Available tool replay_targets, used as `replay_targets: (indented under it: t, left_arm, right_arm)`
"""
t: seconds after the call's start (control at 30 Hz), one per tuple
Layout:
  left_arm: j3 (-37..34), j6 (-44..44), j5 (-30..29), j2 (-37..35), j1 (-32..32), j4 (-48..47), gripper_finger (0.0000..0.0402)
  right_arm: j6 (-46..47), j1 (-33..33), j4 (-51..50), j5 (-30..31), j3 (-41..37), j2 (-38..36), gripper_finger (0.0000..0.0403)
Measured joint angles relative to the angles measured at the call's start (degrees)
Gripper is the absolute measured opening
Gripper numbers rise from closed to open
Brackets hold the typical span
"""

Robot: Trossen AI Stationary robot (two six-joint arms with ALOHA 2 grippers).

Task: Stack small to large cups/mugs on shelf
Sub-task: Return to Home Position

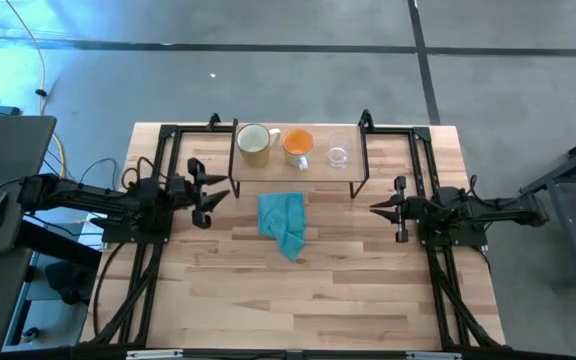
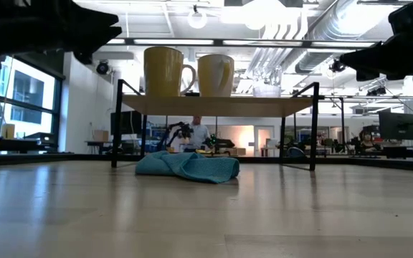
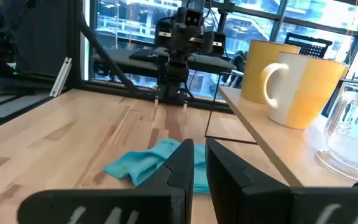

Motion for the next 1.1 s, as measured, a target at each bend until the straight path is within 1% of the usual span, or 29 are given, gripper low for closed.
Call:
replay_targets:
  t: [0.1,0.27,0.47,0.57,0.67,0.77,0.87,0.97,1.1]
  left_arm:
    - [0.00,1.19,-2.10,0.00,0.00,2.13,0.0177]
    - [-2.38,2.44,0.16,1.99,0.00,8.71,0.0177]
    - [-2.31,-1.40,2.46,5.42,-0.02,2.63,0.0177]
    - [-2.31,-2.11,2.46,6.65,-0.02,3.31,0.0177]
    - [-2.32,-0.86,2.49,6.44,-0.02,5.01,0.0177]
    - [-2.30,0.89,3.57,4.41,-0.01,7.64,0.0177]
    - [-2.30,2.02,4.48,0.65,-0.02,6.79,0.0177]
    - [-2.30,1.52,4.82,-4.37,-0.02,0.95,0.0177]
    - [-2.30,-2.10,6.52,-12.06,-0.01,-11.66,0.0177]
  right_arm:
    - [0.15,0.00,-0.02,0.00,0.00,0.00,0.0032]
    - [-0.11,0.00,-0.08,0.00,0.00,0.00,0.0032]
    - [-0.06,0.02,-0.11,0.00,0.00,0.00,0.0032]
    - [-0.04,0.00,-0.11,0.00,0.00,0.00,0.0032]
    - [0.54,0.01,-0.12,-0.02,0.00,0.02,0.0032]
    - [1.00,0.00,-0.13,-0.02,0.00,0.02,0.0032]
    - [1.71,0.01,-0.13,-0.02,0.00,0.02,0.0032]
    - [1.93,0.00,-0.13,-0.02,0.00,0.02,0.0032]
    - [1.93,0.00,-0.15,-0.02,0.00,0.02,0.0032]
